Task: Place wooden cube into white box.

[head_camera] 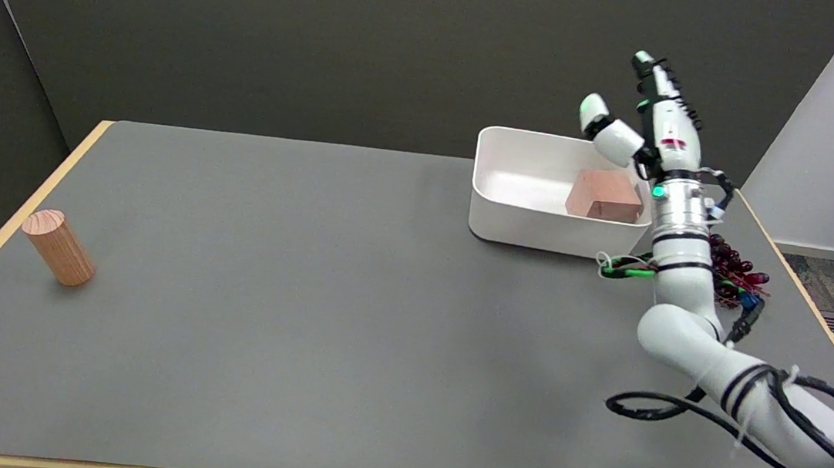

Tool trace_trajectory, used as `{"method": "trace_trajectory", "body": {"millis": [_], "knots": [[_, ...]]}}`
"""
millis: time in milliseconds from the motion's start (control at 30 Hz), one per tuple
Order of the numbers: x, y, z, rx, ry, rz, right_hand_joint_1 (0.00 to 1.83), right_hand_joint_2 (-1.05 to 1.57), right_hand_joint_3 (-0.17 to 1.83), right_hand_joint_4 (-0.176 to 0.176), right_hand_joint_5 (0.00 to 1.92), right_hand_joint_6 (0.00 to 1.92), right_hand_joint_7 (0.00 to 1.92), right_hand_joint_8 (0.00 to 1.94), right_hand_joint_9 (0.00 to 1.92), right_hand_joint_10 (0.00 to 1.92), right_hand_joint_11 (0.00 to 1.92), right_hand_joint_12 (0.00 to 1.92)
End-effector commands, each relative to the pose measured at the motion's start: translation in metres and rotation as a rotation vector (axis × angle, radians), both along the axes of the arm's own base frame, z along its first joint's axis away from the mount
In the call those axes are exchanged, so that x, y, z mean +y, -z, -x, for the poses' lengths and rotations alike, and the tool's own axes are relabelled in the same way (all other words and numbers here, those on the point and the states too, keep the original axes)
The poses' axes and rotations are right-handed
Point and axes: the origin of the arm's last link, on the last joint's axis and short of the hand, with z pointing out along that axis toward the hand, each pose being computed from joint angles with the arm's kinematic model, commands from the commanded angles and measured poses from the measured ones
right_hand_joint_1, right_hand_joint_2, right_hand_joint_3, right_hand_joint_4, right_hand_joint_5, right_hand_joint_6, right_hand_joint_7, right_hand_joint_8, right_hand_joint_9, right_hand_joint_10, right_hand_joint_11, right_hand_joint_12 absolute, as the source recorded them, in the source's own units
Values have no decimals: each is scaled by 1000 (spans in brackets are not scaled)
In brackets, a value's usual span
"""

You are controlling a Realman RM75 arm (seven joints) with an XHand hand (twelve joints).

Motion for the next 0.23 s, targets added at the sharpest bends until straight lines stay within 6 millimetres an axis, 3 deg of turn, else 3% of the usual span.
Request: {"method": "trace_trajectory", "body": {"millis": [33, 233], "knots": [[95, -36, -28, -431, -433, -16, 322, 679, 867, -11, 80, 295, 145, 279, 89, 662, 88, 1297], [100, -66, -15, -644, -471, -88, 300, 691, 874, -2, 67, 280, 149, 270, 112, 632, 79, 1260]]}}
